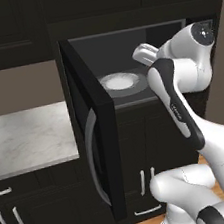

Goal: Transport the shrimp from the fridge to the microwave and turn on the microwave.

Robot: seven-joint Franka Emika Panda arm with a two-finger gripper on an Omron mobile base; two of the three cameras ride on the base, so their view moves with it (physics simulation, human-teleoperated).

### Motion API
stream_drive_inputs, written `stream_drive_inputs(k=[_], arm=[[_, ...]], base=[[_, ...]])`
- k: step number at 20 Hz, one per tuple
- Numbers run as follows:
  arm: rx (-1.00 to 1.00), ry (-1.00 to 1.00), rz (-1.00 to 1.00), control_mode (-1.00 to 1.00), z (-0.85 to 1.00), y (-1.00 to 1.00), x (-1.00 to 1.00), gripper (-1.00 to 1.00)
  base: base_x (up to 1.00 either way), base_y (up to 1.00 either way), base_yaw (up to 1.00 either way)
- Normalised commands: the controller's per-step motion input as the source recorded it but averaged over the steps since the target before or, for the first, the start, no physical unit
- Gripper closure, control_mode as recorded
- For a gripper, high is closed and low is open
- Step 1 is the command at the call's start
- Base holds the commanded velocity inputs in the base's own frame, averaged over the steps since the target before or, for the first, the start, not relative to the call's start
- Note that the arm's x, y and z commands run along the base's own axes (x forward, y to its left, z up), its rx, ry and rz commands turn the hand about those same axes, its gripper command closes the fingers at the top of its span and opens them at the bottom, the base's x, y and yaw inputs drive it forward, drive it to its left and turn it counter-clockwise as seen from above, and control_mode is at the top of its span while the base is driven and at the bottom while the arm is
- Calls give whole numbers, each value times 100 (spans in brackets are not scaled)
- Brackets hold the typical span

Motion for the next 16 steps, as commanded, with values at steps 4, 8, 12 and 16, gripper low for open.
stream_drive_inputs(k=[4, 8, 12, 16], arm=[[0, 1, 0, -100, -15, -6, 51, 100], [0, 0, 0, -100, -24, 0, 52, 100], [0, 0, 0, -100, -22, 0, 49, 100], [0, 0, 0, -100, -22, 0, 42, 100]], base=[[0, 0, 0], [0, 0, 0], [0, 0, 0], [0, 0, 0]])
